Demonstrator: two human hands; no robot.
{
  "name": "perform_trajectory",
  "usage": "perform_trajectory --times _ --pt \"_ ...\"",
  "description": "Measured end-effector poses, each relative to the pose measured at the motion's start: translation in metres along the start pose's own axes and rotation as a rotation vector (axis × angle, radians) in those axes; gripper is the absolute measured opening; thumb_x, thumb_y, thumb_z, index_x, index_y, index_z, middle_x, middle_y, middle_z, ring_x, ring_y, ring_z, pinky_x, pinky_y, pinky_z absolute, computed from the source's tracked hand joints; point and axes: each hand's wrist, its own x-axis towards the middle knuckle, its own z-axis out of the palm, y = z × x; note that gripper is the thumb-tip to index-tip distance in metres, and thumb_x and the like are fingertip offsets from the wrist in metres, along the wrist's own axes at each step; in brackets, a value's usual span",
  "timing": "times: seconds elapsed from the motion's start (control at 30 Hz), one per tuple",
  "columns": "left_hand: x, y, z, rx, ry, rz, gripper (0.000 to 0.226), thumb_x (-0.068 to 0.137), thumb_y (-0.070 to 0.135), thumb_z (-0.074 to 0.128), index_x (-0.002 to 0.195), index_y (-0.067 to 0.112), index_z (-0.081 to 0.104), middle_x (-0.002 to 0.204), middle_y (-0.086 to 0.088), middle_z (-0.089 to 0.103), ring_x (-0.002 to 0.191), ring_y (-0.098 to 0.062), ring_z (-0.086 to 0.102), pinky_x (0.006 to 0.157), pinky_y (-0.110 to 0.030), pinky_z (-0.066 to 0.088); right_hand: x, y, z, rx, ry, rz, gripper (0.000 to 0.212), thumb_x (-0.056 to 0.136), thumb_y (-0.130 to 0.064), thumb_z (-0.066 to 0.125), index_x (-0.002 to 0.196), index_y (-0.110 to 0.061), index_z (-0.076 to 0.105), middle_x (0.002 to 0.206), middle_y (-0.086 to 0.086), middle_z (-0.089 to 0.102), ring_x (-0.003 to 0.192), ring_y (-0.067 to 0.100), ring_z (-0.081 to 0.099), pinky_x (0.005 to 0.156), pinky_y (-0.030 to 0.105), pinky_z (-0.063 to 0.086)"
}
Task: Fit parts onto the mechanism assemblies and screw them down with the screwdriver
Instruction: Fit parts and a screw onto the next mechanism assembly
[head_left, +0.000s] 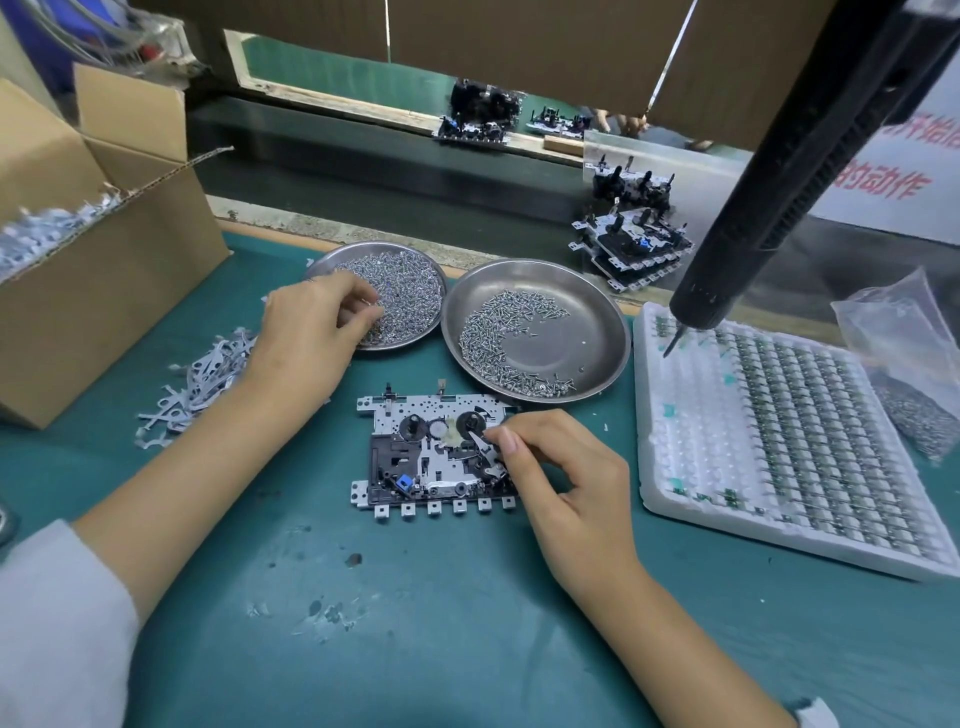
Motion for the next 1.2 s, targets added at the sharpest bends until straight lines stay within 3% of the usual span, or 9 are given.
perform_trajectory --times 0.1,0.2,0.37,0.47,0.53,0.6,0.73,0.97,1.2 --pt "0.000 -0.002 0.000 0.022 0.010 0.039 0.015 0.090 0.013 0.063 0.102 0.007 0.070 0.095 -0.010 0.066 0.082 -0.016 0.054 0.079 -0.021 0.039 -0.001 0.000 0.000 0.000 0.001 -0.003 0.015 0.089 -0.009 0.059 0.082 -0.002 0.071 0.080 -0.001 0.064 0.077 0.010 0.060 0.069 0.024 0.048" --pt "0.000 -0.003 0.001 0.022 0.007 0.065 0.011 0.090 0.010 0.062 0.097 0.006 0.070 0.094 -0.012 0.066 0.081 -0.015 0.051 0.071 -0.014 0.030 -0.001 0.000 0.000 0.000 0.002 -0.005 0.015 0.089 -0.009 0.059 0.082 -0.002 0.071 0.080 -0.001 0.064 0.077 0.010 0.060 0.069 0.024 0.048" --pt "-0.002 -0.005 0.004 0.028 -0.010 0.065 0.010 0.089 0.006 0.063 0.096 0.004 0.070 0.093 -0.012 0.065 0.081 -0.016 0.052 0.072 -0.015 0.032 -0.001 0.000 0.000 0.002 -0.002 -0.005 0.016 0.089 -0.009 0.059 0.081 -0.001 0.070 0.080 -0.001 0.064 0.076 0.012 0.060 0.068 0.028 0.048" --pt "-0.002 -0.006 0.004 0.055 -0.012 0.089 0.013 0.087 0.008 0.065 0.099 0.007 0.071 0.095 -0.012 0.067 0.085 -0.024 0.060 0.086 -0.030 0.043 -0.001 0.000 0.000 -0.001 -0.002 -0.006 0.016 0.089 -0.010 0.059 0.081 -0.002 0.070 0.080 -0.001 0.064 0.077 0.011 0.060 0.069 0.027 0.048" --pt "-0.002 -0.004 0.006 0.094 -0.014 0.102 0.013 0.087 0.015 0.067 0.098 0.012 0.072 0.096 -0.010 0.068 0.091 -0.029 0.062 0.093 -0.042 0.041 -0.001 -0.001 0.000 0.000 -0.003 -0.006 0.015 0.089 -0.009 0.059 0.081 -0.003 0.070 0.080 -0.002 0.064 0.077 0.011 0.060 0.069 0.026 0.048" --pt "-0.001 -0.001 0.009 0.134 -0.018 0.124 0.010 0.086 0.022 0.069 0.092 0.017 0.074 0.095 -0.006 0.068 0.093 -0.027 0.060 0.092 -0.035 0.030 -0.001 -0.001 0.000 0.003 -0.002 -0.006 0.015 0.089 -0.009 0.059 0.081 -0.003 0.070 0.080 -0.002 0.064 0.076 0.011 0.060 0.068 0.027 0.048" --pt "0.007 0.004 0.012 0.200 -0.077 0.054 0.009 0.086 0.034 0.067 0.089 0.028 0.073 0.085 0.006 0.068 0.096 -0.024 0.057 0.075 -0.028 0.015 -0.001 0.000 0.001 -0.010 0.001 -0.013 0.015 0.089 -0.009 0.059 0.082 -0.002 0.070 0.080 0.000 0.065 0.077 0.013 0.060 0.068 0.027 0.048" --pt "0.007 0.004 0.012 0.208 -0.079 0.006 0.010 0.088 0.036 0.065 0.079 0.031 0.065 0.080 0.009 0.062 0.092 -0.024 0.055 0.074 -0.028 0.015 -0.001 0.001 0.000 -0.011 -0.002 -0.019 0.015 0.089 -0.009 0.060 0.081 -0.002 0.070 0.080 -0.001 0.064 0.077 0.011 0.060 0.069 0.024 0.048" --pt "0.003 0.006 0.009 0.161 -0.023 0.005 0.010 0.093 0.029 0.059 0.089 0.023 0.065 0.085 0.009 0.056 0.095 -0.021 0.056 0.081 -0.031 0.018 -0.001 0.000 0.001 -0.001 0.002 -0.016 0.014 0.089 -0.009 0.060 0.081 -0.004 0.071 0.081 -0.001 0.064 0.077 0.010 0.060 0.068 0.025 0.048"
